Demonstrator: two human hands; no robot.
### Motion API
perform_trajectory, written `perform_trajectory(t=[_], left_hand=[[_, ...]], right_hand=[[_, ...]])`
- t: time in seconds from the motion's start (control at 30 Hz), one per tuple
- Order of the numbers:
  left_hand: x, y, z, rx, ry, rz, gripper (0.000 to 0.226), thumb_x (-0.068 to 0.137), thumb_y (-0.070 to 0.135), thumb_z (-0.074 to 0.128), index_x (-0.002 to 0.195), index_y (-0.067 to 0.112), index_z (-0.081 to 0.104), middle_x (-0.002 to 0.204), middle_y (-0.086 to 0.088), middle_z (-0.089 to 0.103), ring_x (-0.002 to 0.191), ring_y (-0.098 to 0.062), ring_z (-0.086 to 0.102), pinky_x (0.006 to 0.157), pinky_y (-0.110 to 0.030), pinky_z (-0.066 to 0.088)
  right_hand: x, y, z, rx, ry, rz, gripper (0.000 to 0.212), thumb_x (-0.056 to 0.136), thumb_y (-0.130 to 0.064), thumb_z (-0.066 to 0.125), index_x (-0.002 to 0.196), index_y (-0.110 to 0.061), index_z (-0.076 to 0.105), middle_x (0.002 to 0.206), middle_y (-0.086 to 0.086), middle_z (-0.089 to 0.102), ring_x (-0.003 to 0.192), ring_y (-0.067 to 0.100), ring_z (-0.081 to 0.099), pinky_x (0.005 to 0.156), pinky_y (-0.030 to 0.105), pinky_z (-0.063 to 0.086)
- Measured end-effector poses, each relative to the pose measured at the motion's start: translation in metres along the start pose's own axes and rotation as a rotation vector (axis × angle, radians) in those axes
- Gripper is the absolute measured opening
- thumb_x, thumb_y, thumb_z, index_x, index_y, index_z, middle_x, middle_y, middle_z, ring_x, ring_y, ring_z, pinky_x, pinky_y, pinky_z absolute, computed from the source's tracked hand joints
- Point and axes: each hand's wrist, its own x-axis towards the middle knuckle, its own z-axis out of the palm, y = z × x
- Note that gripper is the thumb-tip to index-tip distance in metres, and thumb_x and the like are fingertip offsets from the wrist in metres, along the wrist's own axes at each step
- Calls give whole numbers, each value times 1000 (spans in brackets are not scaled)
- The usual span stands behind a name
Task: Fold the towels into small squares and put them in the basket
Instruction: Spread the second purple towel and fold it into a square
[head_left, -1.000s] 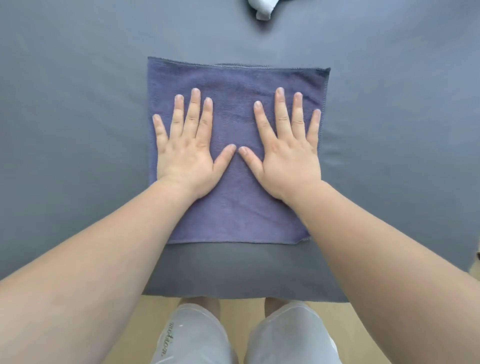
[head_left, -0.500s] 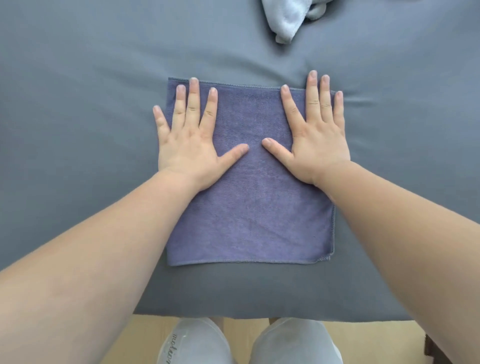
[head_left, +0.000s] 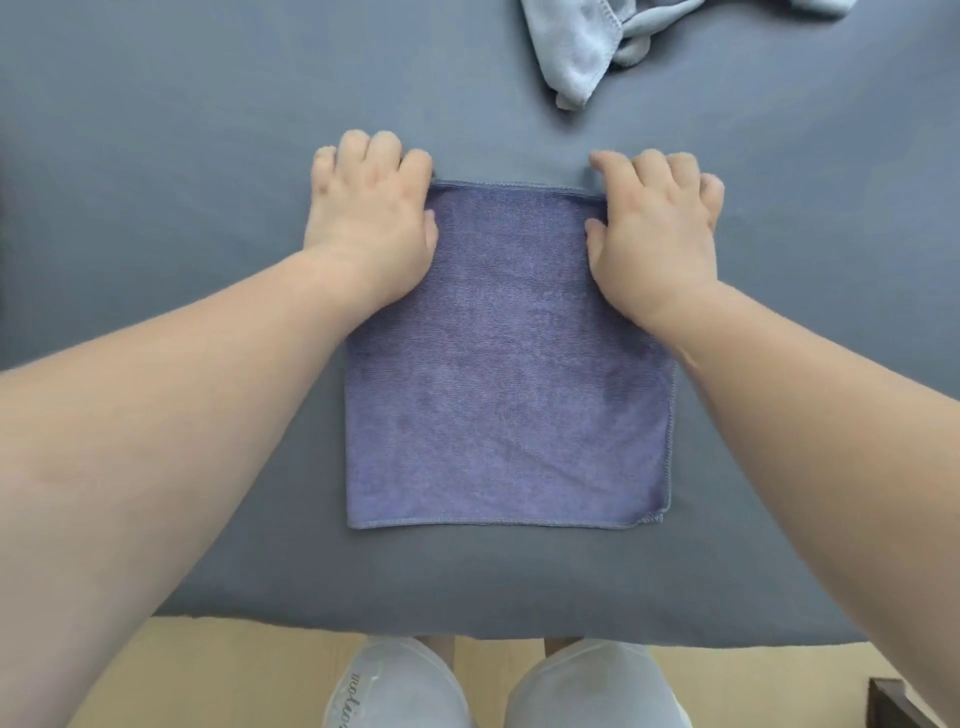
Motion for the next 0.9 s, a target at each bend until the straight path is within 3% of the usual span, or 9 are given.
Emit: perform_trajectory(t=[0.17, 0.3, 0.4, 0.57, 0.67, 0.77, 0.9], left_hand=[[33, -5, -17, 22, -133, 82, 23, 90, 24, 56, 110, 16, 61, 114, -14, 55, 111, -36, 48, 91, -46, 37], [43, -6, -26, -22, 29, 58, 21, 84, 4, 51, 103, 14, 52, 103, -17, 62, 99, -39, 55, 84, -45, 35], [40, -7, -37, -113, 189, -15, 26, 88, 7, 49, 111, 15, 56, 104, -16, 65, 101, -39, 56, 89, -46, 35], [-8, -17, -31, -298, 254, 5, 12, 85, 21, 58, 91, 18, 69, 92, -10, 67, 94, -37, 58, 83, -43, 41], [-62, -23, -12, -458, 267, 20, 16, 76, 13, 58, 86, 15, 71, 86, -8, 68, 85, -35, 60, 77, -44, 49], [-111, -24, 7, -478, 249, 72, 18, 75, 8, 57, 83, 14, 71, 85, -4, 68, 81, -34, 60, 75, -46, 48], [-152, -21, 16, -498, 324, 80, 15, 75, 0, 63, 82, 9, 73, 82, -7, 66, 74, -34, 57, 71, -46, 47]], right_hand=[[30, 9, -22, 39, -172, -88, 33, 90, -28, 69, 121, -23, 60, 120, 13, 60, 116, 38, 52, 93, 46, 43], [42, 11, -34, 68, -38, -72, 16, 94, -21, 60, 108, -15, 62, 121, 17, 51, 112, 40, 49, 87, 47, 45], [45, 11, -44, 49, 57, -60, 15, 95, -21, 54, 107, -14, 57, 116, 16, 56, 106, 40, 53, 87, 48, 43], [-6, 18, -41, 187, 100, -135, 12, 87, -13, 59, 98, -13, 63, 99, 12, 61, 94, 38, 56, 79, 41, 43], [-60, 25, -24, 265, 105, -167, 14, 80, -6, 60, 90, -12, 68, 89, 10, 62, 84, 37, 57, 74, 40, 46], [-105, 27, -10, 272, 157, -200, 15, 79, -4, 61, 85, -14, 71, 83, 5, 62, 77, 34, 54, 70, 47, 46], [-147, 22, -6, 289, 231, -250, 19, 76, 4, 67, 83, -13, 73, 78, 3, 59, 75, 30, 51, 71, 42, 42]])
